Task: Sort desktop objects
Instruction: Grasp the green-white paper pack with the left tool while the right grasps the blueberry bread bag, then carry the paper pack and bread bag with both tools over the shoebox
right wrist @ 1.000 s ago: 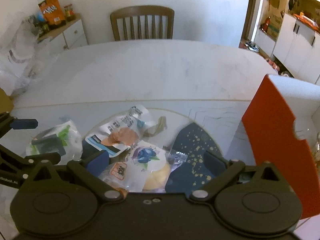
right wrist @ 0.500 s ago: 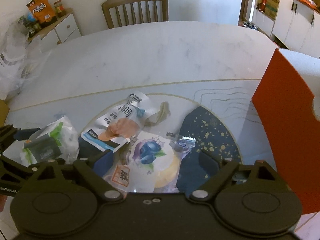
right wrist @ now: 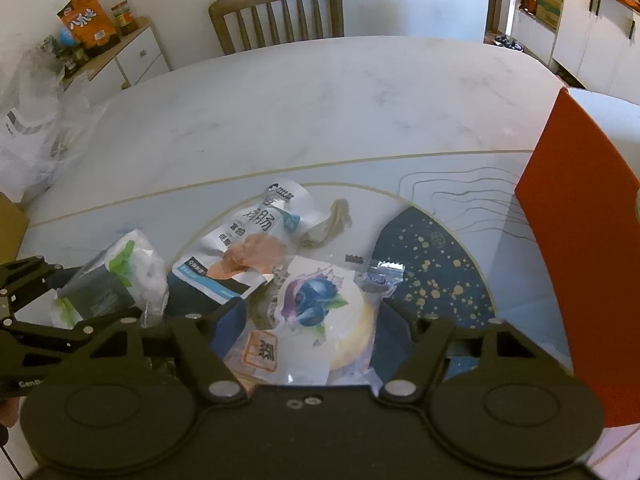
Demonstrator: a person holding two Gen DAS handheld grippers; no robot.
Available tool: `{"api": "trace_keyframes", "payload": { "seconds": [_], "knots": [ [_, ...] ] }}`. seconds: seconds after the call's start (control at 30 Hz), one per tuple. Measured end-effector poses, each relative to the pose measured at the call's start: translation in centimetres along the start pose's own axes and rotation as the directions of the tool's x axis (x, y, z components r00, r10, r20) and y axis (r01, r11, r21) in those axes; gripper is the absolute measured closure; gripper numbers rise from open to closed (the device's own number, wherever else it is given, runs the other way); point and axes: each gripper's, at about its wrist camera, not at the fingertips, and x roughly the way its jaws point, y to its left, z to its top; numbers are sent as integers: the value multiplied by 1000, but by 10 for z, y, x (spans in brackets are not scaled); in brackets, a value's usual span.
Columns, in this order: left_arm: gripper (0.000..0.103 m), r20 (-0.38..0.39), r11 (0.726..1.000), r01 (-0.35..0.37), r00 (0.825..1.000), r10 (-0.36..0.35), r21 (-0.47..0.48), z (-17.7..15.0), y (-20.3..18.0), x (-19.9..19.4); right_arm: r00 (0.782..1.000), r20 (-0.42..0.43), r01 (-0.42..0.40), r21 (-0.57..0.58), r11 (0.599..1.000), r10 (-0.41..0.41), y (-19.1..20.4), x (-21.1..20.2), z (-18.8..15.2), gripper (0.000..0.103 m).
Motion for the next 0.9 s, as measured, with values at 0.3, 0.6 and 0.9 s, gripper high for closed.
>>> {"api": "trace_keyframes", "payload": {
  "seconds": [0.3, 0.6, 0.9],
  "knots": [
    [65, 12, 997, -6, 1000, 6, -72, 5, 3, -6, 1000, 7, -4, 22, 1000, 4, -6, -7, 1, 51],
    [66, 46, 992, -31, 998, 37, -121, 11, 2, -27, 999, 42, -13, 34, 999, 11, -11, -22, 0, 54],
    [66, 79, 988, -56, 995, 67, -143, 19, -9, -56, 996, 86, -37, 44, 998, 33, -21, -48, -4, 54]
  ]
}}
